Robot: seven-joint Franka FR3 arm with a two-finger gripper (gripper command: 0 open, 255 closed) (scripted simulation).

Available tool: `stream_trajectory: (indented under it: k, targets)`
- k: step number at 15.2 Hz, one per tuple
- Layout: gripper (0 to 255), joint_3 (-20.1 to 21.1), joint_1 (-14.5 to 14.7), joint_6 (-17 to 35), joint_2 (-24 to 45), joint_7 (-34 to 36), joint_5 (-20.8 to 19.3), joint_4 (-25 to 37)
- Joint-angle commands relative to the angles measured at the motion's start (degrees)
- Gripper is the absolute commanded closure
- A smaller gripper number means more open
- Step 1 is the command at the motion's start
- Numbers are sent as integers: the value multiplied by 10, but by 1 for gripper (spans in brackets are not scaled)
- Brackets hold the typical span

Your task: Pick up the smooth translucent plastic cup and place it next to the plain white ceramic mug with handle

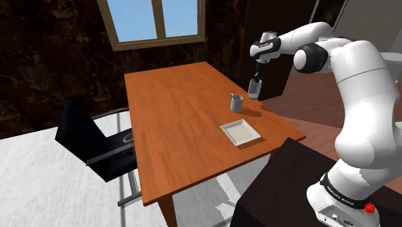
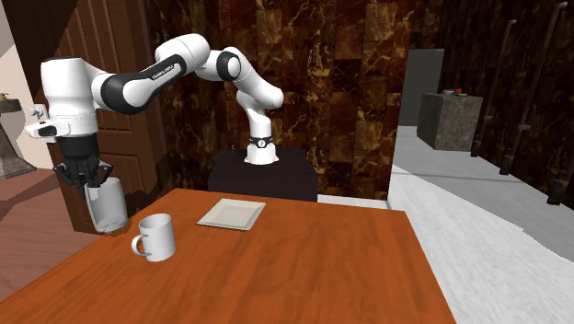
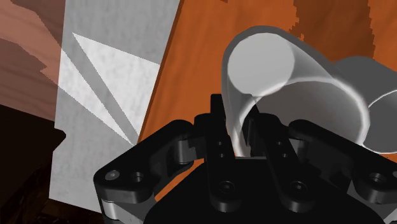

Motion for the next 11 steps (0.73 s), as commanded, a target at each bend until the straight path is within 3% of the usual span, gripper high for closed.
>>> stream_trajectory:
  k: [1,11]
  targets:
    - [255,0,0,9,7,0,0,-2]
    - [255,2,-1,49,39,-1,2,-9]
